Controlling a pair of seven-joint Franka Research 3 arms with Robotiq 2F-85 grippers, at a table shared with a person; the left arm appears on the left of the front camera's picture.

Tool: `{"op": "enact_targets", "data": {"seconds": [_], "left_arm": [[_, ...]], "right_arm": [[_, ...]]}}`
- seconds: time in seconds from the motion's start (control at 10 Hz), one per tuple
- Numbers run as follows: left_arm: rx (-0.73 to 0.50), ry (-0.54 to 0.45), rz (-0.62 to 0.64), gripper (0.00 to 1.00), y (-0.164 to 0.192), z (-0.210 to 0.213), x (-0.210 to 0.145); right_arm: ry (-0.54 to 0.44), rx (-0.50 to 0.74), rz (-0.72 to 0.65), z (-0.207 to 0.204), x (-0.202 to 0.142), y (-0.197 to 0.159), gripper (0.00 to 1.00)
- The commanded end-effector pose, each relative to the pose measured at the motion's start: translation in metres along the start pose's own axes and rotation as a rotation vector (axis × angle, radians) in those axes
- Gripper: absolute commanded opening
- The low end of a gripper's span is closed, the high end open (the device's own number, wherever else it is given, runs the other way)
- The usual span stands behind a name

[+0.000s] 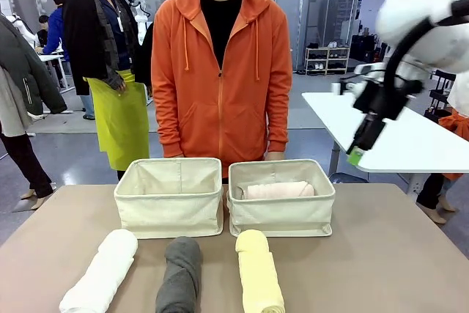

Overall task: Divide the towels into two baskets.
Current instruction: Pick up one hotel-folded towel from the bottom of the table and place it in the Fabric basket indicated by the person.

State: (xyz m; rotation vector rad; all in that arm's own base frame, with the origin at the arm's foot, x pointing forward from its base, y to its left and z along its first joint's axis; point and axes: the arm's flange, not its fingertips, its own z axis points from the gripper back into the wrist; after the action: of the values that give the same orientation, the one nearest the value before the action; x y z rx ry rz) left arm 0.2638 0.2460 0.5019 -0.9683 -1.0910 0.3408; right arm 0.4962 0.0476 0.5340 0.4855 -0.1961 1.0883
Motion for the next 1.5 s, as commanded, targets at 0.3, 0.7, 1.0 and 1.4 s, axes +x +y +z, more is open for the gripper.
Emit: {"op": "enact_targets", "data": {"seconds": [0.3, 0.7, 1.0, 1.4], "left_arm": [[-0.017, -0.012, 0.001, 1.00, 0.000, 0.001, 0.001], [-0.017, -0.012, 0.001, 1.00, 0.000, 0.001, 0.001], [-0.017, -0.012, 0.001, 1.00, 0.000, 0.001, 0.001], [-0.017, -0.012, 0.001, 1.00, 0.000, 0.001, 0.001]], "right_arm": [[-0.314, 0.248, -0.265, 0.038, -0.157, -0.027, 1.00], [-0.562, 0.335, -0.603, 0.016, -0.315, -0.017, 1.00], [-0.762, 0.377, -0.757, -0.037, -0.385, 0.015, 1.00], [-0.667, 0.395, -0.763, -0.028, -0.393, 0.010, 1.00]]}}
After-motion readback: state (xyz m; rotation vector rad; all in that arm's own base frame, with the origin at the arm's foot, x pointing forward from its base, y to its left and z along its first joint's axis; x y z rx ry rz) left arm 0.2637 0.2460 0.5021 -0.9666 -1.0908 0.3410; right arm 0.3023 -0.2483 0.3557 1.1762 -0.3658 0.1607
